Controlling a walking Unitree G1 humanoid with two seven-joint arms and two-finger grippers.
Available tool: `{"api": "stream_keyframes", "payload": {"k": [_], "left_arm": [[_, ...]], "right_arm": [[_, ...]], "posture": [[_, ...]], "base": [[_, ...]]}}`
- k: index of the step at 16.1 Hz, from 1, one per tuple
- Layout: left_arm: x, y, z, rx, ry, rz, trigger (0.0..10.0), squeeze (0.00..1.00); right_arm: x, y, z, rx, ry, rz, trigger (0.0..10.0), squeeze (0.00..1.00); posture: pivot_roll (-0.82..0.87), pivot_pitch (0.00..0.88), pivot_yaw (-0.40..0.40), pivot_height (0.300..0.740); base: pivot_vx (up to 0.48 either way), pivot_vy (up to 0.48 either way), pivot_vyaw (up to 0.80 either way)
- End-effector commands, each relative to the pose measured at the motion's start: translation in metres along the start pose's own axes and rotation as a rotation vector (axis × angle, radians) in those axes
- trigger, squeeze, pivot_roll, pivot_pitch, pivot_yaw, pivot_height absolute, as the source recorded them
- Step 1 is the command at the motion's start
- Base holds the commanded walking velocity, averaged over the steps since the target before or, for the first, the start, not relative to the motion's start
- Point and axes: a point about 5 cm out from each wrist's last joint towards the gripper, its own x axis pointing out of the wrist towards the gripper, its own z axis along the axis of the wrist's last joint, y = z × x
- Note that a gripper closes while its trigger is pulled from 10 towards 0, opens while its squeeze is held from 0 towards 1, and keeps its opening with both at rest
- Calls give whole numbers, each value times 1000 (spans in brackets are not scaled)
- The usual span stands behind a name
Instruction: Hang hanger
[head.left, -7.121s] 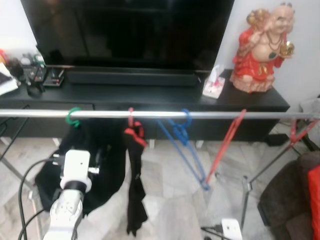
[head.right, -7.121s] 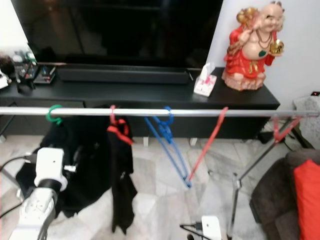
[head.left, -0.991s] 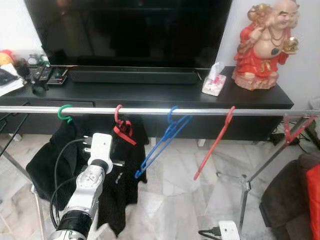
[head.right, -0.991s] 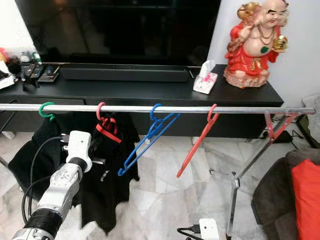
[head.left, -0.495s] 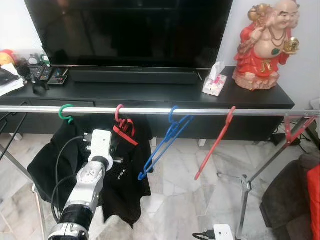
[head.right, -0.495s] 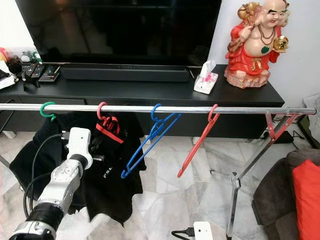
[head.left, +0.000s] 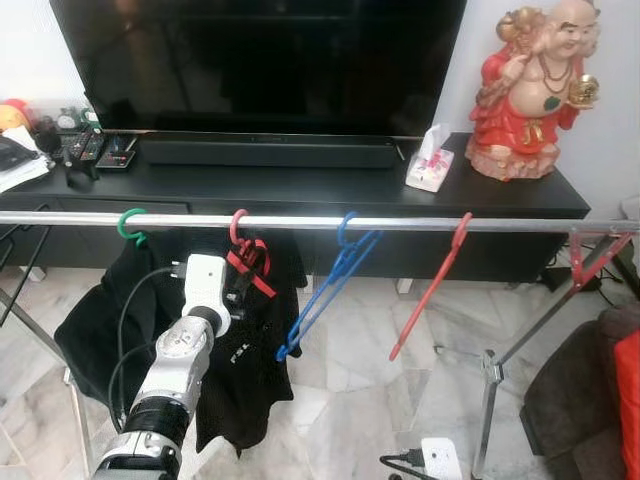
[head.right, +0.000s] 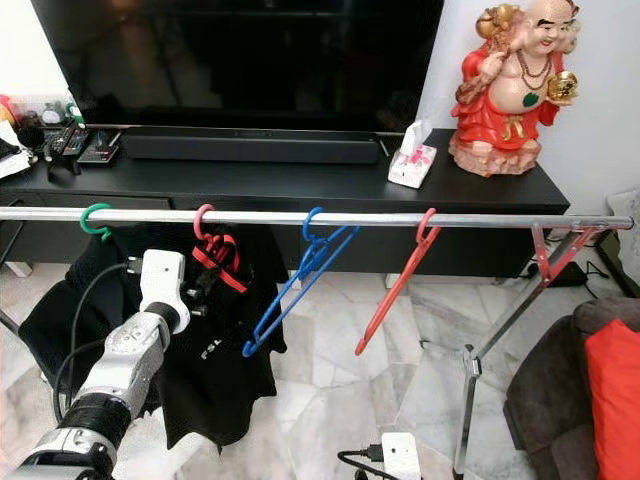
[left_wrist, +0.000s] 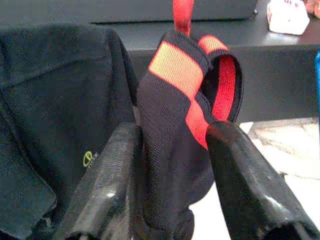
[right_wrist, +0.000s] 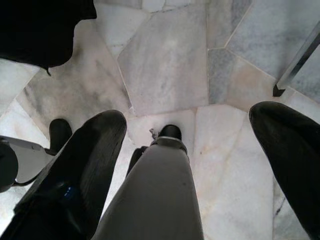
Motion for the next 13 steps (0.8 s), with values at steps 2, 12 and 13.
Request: {"api": "stream_keyframes", "payload": {"k": [2, 12, 13], "left_arm": [[3, -3, -4, 20, 33, -17, 10000, 0], [15, -7, 8, -44, -21, 33, 10000, 0], [15, -7, 7, -35, -12, 33, 10000, 0]], "right_arm": [[-1, -12, -1, -5, 14, -12, 10000, 0], [-4, -12, -13, -4, 29, -3, 10000, 0], [-2, -6, -7, -5, 22, 4, 10000, 0]], "posture": [[-35, 0, -26, 740], [-45, 0, -30, 740], [-47, 0, -29, 740]], "base": [[0, 0, 0], [0, 0, 0], [0, 0, 0]]}}
